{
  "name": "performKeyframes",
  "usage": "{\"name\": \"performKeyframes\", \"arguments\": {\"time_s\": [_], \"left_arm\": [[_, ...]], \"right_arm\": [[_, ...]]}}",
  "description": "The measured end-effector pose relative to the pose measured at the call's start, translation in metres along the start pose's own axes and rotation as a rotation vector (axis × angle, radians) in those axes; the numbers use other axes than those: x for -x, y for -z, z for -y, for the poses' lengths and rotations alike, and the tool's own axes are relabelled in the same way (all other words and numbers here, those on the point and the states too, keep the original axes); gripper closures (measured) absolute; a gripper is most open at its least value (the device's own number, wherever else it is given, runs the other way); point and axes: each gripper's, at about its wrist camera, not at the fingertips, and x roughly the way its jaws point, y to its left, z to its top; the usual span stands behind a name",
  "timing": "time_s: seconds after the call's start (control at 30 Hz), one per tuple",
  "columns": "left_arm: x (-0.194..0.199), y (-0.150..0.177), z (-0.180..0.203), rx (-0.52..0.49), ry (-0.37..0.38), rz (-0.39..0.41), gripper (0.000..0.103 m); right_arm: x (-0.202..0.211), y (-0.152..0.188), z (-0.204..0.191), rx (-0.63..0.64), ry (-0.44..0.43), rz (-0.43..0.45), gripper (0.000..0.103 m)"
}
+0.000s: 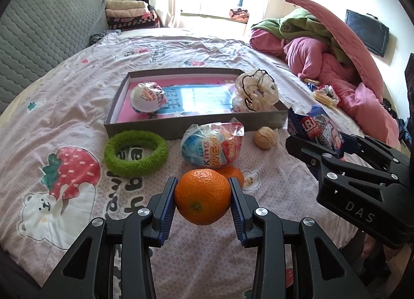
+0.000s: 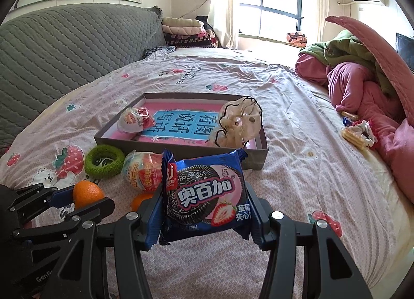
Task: Organize objects
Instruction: 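Close the left tool on the orange while the right tool lifts the cookie packet, then carry the cookie packet and orange over the grey tray with both tools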
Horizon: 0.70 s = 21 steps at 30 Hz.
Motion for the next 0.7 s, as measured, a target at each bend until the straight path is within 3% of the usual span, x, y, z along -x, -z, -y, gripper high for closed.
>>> {"name": "performKeyframes", "arguments": {"time_s": [0.7], "left_arm": [[0.006,-0.012,-0.017,0.015,-0.044,0.034,0.063]], "right_arm": [[0.003,-0.012,-0.003,0.029,0.002,0.013,0.048]]}}
